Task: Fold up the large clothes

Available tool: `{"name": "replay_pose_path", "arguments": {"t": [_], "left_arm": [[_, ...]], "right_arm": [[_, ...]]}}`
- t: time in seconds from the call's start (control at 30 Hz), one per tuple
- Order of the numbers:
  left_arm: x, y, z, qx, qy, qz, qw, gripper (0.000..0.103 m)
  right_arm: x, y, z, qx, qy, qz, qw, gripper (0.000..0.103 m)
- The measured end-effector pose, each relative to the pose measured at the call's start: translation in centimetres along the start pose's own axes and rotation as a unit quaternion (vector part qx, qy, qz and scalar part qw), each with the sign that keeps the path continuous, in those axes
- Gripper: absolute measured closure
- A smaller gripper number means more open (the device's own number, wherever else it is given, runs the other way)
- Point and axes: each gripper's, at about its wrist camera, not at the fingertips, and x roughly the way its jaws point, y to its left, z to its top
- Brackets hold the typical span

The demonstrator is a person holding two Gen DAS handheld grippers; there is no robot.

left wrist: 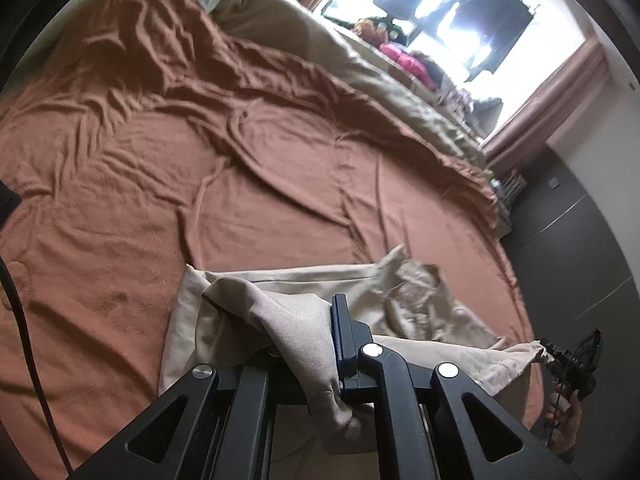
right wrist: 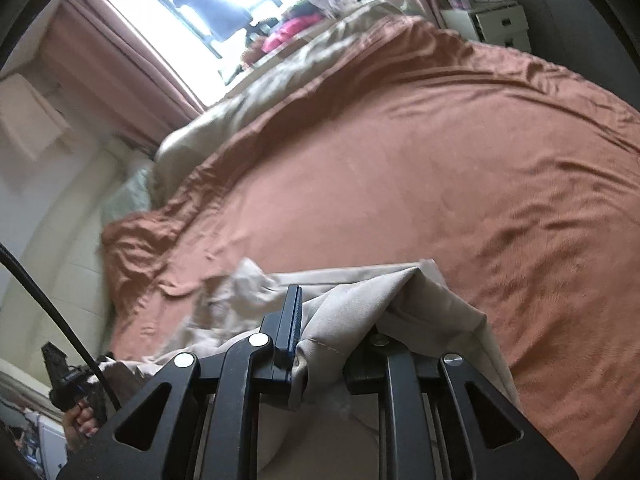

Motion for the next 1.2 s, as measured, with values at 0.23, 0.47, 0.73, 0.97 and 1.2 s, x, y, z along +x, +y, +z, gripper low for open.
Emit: {"name": "replay_pose_path", "arguments": {"t": [0.23,0.47,0.73,0.97,1.2], "left_arm": [[5.1,1.6,0.6,-0.018,0.058,0.023,0.9979,0.070],[3.3,0.9,1.1,-0.011,0.011,0.023,0.9996,0.014],[3.9,-1.5,0.3,0.051,0.029,0.066,0.9961,0.013],[9.4,-3.8,-2.5,0.109,0.100,0.095,0.9844,0.015],[14.5,-4.2,-4.5,0.158,0.164,0.154,0.9616,0.026]], "right_arm": [[3.6,-0.1,1.4,0.035,0.029,0.015,0.999,0.070],[2.0,2.7,2.7,0.012,0.014,0.037,0.999,0.024],[2.9,8.9,1.0,-0.079,0.055,-0.022,0.995,0.024],[8.5,13.0,-0.6,-0.134,0.126,-0.049,0.982,0.024],[15.2,15.1,-2.9,-0.200,0.195,-0.113,0.954,0.047]]}}
